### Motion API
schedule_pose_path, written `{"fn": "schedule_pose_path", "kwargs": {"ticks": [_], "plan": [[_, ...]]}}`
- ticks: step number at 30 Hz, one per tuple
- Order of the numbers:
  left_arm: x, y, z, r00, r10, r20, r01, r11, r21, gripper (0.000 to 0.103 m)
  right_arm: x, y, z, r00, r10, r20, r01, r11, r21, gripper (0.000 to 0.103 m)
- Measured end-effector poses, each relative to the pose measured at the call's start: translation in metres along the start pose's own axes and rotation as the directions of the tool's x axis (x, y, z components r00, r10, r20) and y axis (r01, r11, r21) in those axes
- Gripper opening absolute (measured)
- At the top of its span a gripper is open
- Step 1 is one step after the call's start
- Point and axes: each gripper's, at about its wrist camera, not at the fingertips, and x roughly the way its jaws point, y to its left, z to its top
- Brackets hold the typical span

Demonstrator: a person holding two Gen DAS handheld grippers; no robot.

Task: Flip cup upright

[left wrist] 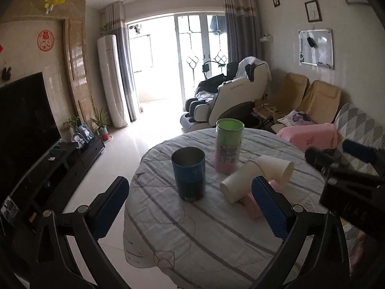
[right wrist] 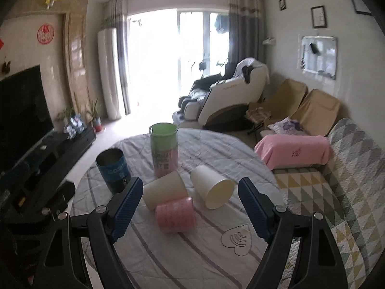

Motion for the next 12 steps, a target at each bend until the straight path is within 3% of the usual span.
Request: {"fn": "schedule_pose_path", "kwargs": {"ticks": [5,12], "plan": [[-0.015,-0.002,-0.008,1.0,0.002,0.018,-0.002,1.0,0.017,0.103,-0.022,0.006,-0.006,0.995,-0.035,0.094,0.035,0.999,0.002,0.083],[-0.017,0.003,-0.011,1.0,-0.028,0.014,0.027,1.0,0.01,0.103,-0.019,0.014,-0.009,0.998,-0.013,0.066,0.013,1.0,0.003,0.083]]}}
